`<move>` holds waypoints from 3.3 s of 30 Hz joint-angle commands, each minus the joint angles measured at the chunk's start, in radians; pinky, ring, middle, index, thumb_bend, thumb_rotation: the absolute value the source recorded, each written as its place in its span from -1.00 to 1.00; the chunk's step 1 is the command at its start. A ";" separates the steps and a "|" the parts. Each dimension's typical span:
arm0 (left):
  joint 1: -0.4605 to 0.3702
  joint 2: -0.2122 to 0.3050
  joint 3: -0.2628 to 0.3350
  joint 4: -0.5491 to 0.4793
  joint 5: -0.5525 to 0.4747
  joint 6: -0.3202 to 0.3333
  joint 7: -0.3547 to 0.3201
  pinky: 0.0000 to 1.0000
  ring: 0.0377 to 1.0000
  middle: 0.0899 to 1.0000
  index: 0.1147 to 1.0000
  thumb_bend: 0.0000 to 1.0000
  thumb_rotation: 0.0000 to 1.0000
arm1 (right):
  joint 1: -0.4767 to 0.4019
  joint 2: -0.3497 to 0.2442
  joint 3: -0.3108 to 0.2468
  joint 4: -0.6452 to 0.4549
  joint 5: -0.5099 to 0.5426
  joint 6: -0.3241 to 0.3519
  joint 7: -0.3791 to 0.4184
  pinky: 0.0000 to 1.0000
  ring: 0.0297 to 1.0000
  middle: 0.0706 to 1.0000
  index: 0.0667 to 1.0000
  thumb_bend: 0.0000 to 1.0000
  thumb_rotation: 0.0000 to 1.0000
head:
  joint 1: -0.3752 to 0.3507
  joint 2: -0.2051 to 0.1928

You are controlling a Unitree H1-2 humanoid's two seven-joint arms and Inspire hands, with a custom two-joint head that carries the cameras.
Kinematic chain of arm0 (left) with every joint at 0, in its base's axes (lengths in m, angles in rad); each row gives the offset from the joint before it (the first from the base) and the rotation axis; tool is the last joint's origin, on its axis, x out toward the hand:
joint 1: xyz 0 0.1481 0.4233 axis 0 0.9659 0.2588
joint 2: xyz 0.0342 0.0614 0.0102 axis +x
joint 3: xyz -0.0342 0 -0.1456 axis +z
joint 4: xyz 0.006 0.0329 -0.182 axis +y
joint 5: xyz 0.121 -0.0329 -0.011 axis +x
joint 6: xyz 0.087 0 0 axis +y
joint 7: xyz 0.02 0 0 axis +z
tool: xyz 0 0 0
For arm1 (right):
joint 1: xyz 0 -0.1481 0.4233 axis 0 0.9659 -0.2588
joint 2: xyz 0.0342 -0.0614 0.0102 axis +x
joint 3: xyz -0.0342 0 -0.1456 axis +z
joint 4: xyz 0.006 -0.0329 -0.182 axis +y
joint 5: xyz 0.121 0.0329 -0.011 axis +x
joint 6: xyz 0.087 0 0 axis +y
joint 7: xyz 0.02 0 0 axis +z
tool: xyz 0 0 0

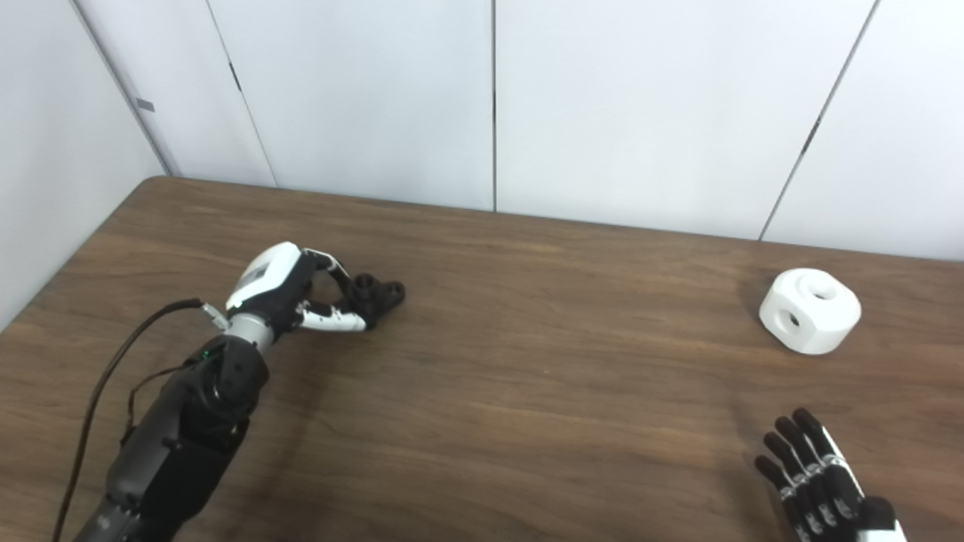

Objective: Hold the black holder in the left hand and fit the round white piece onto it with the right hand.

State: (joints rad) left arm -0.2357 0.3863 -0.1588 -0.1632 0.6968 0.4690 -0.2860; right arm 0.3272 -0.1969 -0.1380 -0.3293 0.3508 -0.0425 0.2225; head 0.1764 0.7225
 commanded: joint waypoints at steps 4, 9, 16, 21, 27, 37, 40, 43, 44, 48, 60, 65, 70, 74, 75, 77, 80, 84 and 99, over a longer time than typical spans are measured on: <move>0.032 -0.009 -0.066 -0.098 -0.025 -0.055 -0.034 0.56 0.77 0.64 -0.15 0.02 -0.89 | -0.014 0.013 0.011 -0.054 -0.015 0.000 -0.016 0.80 0.86 0.85 0.84 0.36 0.95 | -0.011 0.003; 0.069 -0.020 -0.130 -0.174 0.002 -0.091 -0.036 0.60 0.80 0.64 -0.15 0.03 -0.90 | -0.017 0.028 0.026 -0.073 -0.030 0.016 -0.030 0.82 0.87 0.86 0.84 0.34 0.98 | -0.039 0.010; 0.103 -0.018 -0.223 -0.245 0.036 -0.189 -0.060 0.74 0.85 0.67 -0.15 0.02 -0.90 | -0.017 0.047 0.052 -0.108 -0.060 0.040 -0.058 0.83 0.88 0.86 0.86 0.34 1.00 | -0.093 0.022; 0.126 -0.022 -0.277 -0.274 0.050 -0.261 -0.098 0.98 0.90 0.69 -0.16 0.03 -0.90 | -0.022 0.065 0.070 -0.135 -0.085 0.064 -0.079 0.86 0.89 0.88 0.86 0.36 0.98 | -0.134 0.031; 0.146 -0.019 -0.317 -0.280 0.054 -0.327 -0.153 1.00 0.98 0.68 -0.16 0.03 -0.90 | -0.023 0.088 0.098 -0.166 -0.121 0.090 -0.106 0.86 0.89 0.87 0.84 0.38 0.97 | -0.186 0.028; 0.172 -0.026 -0.354 -0.223 0.093 -0.442 -0.137 1.00 0.94 0.67 -0.16 0.04 -0.90 | -0.011 0.094 0.117 -0.210 -0.133 0.113 -0.140 0.90 0.92 0.89 0.85 0.37 0.97 | -0.239 0.038; 0.178 -0.032 -0.356 -0.209 0.123 -0.468 -0.119 1.00 0.95 0.68 -0.16 0.04 -0.90 | -0.010 0.093 0.119 -0.223 -0.135 0.125 -0.149 0.92 0.93 0.89 0.85 0.39 0.96 | -0.245 0.043; 0.183 -0.037 -0.356 -0.197 0.162 -0.492 -0.093 1.00 0.94 0.67 -0.16 0.04 -0.90 | -0.013 0.088 0.123 -0.232 -0.139 0.132 -0.155 0.93 0.94 0.89 0.85 0.39 0.97 | -0.252 0.047; 0.184 -0.039 -0.356 -0.194 0.175 -0.499 -0.084 1.00 0.94 0.67 -0.16 0.04 -0.90 | -0.014 0.087 0.123 -0.233 -0.140 0.132 -0.156 0.93 0.94 0.89 0.85 0.38 0.98 | -0.259 0.049; 0.193 -0.047 -0.348 -0.179 0.215 -0.524 -0.047 1.00 0.91 0.66 -0.16 0.04 -0.90 | -0.019 0.086 0.120 -0.242 -0.142 0.140 -0.164 0.91 0.93 0.89 0.85 0.38 0.98 | -0.272 0.050; 0.251 -0.070 -0.305 -0.172 0.232 -0.537 0.003 1.00 0.87 0.65 -0.16 0.03 -0.90 | -0.082 0.056 0.086 -0.295 -0.202 0.254 -0.202 0.92 0.93 0.86 0.82 0.25 0.77 | -0.379 0.044; 0.260 -0.060 -0.286 -0.167 0.230 -0.544 0.012 1.00 0.85 0.64 -0.16 0.04 -0.90 | -0.141 0.044 0.067 -0.292 -0.266 0.305 -0.218 0.96 0.96 0.90 0.86 0.23 0.57 | -0.425 0.031; 0.270 -0.059 -0.272 -0.153 0.222 -0.558 0.020 0.99 0.83 0.62 -0.16 0.04 -0.91 | -0.220 0.007 0.049 -0.300 -0.350 0.411 -0.220 0.93 0.95 0.90 0.89 0.16 0.37 | -0.464 0.012; 0.279 -0.057 -0.267 -0.143 0.218 -0.574 0.029 0.98 0.83 0.62 -0.16 0.04 -0.91 | -0.279 -0.063 0.067 -0.288 -0.471 0.469 -0.209 0.94 0.95 0.93 0.94 0.23 0.28 | -0.486 -0.003; 0.281 -0.056 -0.266 -0.142 0.219 -0.577 0.031 0.97 0.82 0.62 -0.16 0.04 -0.91 | -0.291 -0.087 0.076 -0.282 -0.510 0.480 -0.202 0.94 0.95 0.93 0.95 0.26 0.31 | -0.493 -0.008; 0.283 -0.053 -0.264 -0.137 0.216 -0.583 0.038 0.94 0.81 0.62 -0.16 0.04 -0.91 | -0.319 -0.126 0.084 -0.268 -0.561 0.499 -0.183 0.98 0.98 0.98 0.98 0.33 0.33 | -0.499 -0.011; 0.284 -0.046 -0.258 -0.128 0.212 -0.593 0.043 0.92 0.81 0.61 -0.16 0.04 -0.91 | -0.364 -0.165 0.091 -0.241 -0.644 0.510 -0.166 0.94 0.99 1.00 0.98 0.37 0.22 | -0.514 -0.017; 0.290 -0.043 -0.243 -0.114 0.199 -0.604 0.048 0.92 0.81 0.61 -0.16 0.04 -0.91 | -0.419 -0.198 0.096 -0.184 -0.748 0.509 -0.162 0.99 1.00 1.00 0.92 0.47 0.06 | -0.533 -0.028; 0.335 -0.033 -0.224 -0.105 0.180 -0.610 0.066 0.87 0.79 0.60 -0.16 0.04 -0.91 | -0.626 -0.232 0.143 0.056 -1.070 0.512 -0.069 1.00 1.00 1.00 0.81 0.71 -0.31 | -0.545 -0.042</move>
State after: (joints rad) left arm 0.0737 0.3091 -0.3955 -0.2917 0.8560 -0.1499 -0.2015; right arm -0.2572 -0.4223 0.0119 -0.2653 -0.6814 0.4691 0.1429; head -0.3681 0.6796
